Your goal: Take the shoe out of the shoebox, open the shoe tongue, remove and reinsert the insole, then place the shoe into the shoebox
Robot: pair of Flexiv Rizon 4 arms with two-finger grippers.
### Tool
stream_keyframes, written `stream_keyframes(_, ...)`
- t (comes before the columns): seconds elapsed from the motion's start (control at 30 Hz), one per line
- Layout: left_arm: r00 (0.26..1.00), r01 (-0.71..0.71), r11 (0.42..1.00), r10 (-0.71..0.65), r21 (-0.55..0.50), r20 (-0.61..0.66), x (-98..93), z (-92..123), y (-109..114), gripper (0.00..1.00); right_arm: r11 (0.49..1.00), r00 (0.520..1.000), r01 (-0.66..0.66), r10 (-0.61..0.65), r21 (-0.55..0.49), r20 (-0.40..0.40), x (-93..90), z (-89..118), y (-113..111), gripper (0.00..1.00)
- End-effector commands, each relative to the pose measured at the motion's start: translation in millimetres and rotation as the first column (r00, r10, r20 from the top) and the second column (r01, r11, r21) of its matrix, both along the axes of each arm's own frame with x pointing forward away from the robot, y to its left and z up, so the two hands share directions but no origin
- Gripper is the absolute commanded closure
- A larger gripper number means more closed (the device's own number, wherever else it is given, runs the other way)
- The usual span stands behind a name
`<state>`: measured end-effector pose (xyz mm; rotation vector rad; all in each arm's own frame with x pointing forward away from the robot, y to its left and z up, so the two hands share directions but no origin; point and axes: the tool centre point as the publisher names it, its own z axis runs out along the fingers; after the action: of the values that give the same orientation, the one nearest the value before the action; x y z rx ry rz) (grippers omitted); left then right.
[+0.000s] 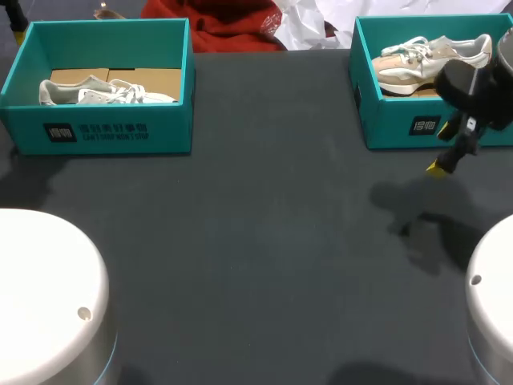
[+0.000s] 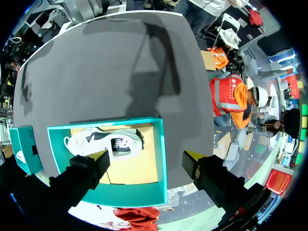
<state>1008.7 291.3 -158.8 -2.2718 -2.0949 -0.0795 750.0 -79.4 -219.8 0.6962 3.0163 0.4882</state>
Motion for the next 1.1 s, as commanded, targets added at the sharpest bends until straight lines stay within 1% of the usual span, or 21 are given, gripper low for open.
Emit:
stream_keyframes(0.03,1.0,0.001,1.0,-0.001,0.001,0.001,-0.3,0,0,0.0,0.999,1.0,-0.004,0.003,-0.037,-0.027,5.7,3,1,0.0)
stream_keyframes(0.37,1.0,0.001,1.0,-0.001,0.001,0.001,-0.3,0,0,0.0,0.999,1.0,-0.004,0.003,-0.037,-0.027,5.7,3,1,0.0)
stream_keyframes(0.43,1.0,0.001,1.0,-0.001,0.001,0.001,-0.3,0,0,0.0,0.995,0.993,0.049,-0.058,-0.084,-0.099,22.9,-1,-11,0.0)
stream_keyframes(0.5,1.0,0.001,1.0,-0.001,0.001,0.001,-0.3,0,0,0.0,0.991,0.987,0.088,-0.1,-0.097,-0.126,39.7,0,-22,0.0)
stream_keyframes(0.53,1.0,0.001,1.0,-0.001,0.001,0.001,-0.3,0,0,0.0,0.984,0.978,0.133,-0.149,-0.116,-0.143,48.5,2,-27,0.0)
stream_keyframes(0.6,1.0,0.001,1.0,-0.001,0.001,0.001,-0.3,0,0,0.0,0.965,0.951,0.236,-0.254,-0.117,-0.178,63.5,3,-40,0.0)
stream_keyframes(0.63,1.0,0.001,1.0,-0.001,0.001,0.001,-0.3,0,0,0.0,0.952,0.938,0.264,-0.291,-0.155,-0.187,69.8,4,-45,0.0)
stream_keyframes(0.7,1.0,0.001,1.0,-0.001,0.001,0.001,-0.3,0,0,0.0,0.942,0.929,0.296,-0.323,-0.156,-0.183,81.3,6,-54,0.0)
stream_keyframes(0.77,1.0,0.001,1.0,-0.001,0.001,0.001,-0.3,0,0,0.0,0.929,0.918,0.324,-0.354,-0.179,-0.179,94.6,6,-64,0.0)
stream_keyframes(0.83,1.0,0.001,1.0,-0.001,0.001,0.001,-0.3,0,0,0.0,0.926,0.91,0.343,-0.369,-0.156,-0.191,108.7,4,-73,0.0)
stream_keyframes(0.87,1.0,0.001,1.0,-0.001,0.001,0.001,-0.3,0,0,0.0,0.914,0.894,0.377,-0.401,-0.15,-0.198,115.9,4,-78,0.0)
stream_keyframes(0.93,1.0,0.001,1.0,-0.001,0.001,0.001,-0.3,0,0,0.0,0.905,0.885,0.402,-0.423,-0.14,-0.194,129.1,6,-84,0.0)
stream_keyframes(0.97,1.0,0.001,1.0,-0.001,0.001,0.001,-0.3,0,0,0.0,0.896,0.877,0.418,-0.441,-0.151,-0.19,134.6,7,-86,0.0)
stream_keyframes(1.0,1.0,0.001,1.0,-0.001,0.001,0.001,-0.3,0,0,0.0,0.896,0.878,0.408,-0.438,-0.178,-0.192,136.5,8,-87,0.0)
stream_keyframes(1.1,1.0,0.001,1.0,-0.001,0.001,0.001,-0.3,0,0,0.0,0.896,0.878,0.408,-0.438,-0.178,-0.192,136.5,8,-87,0.0)
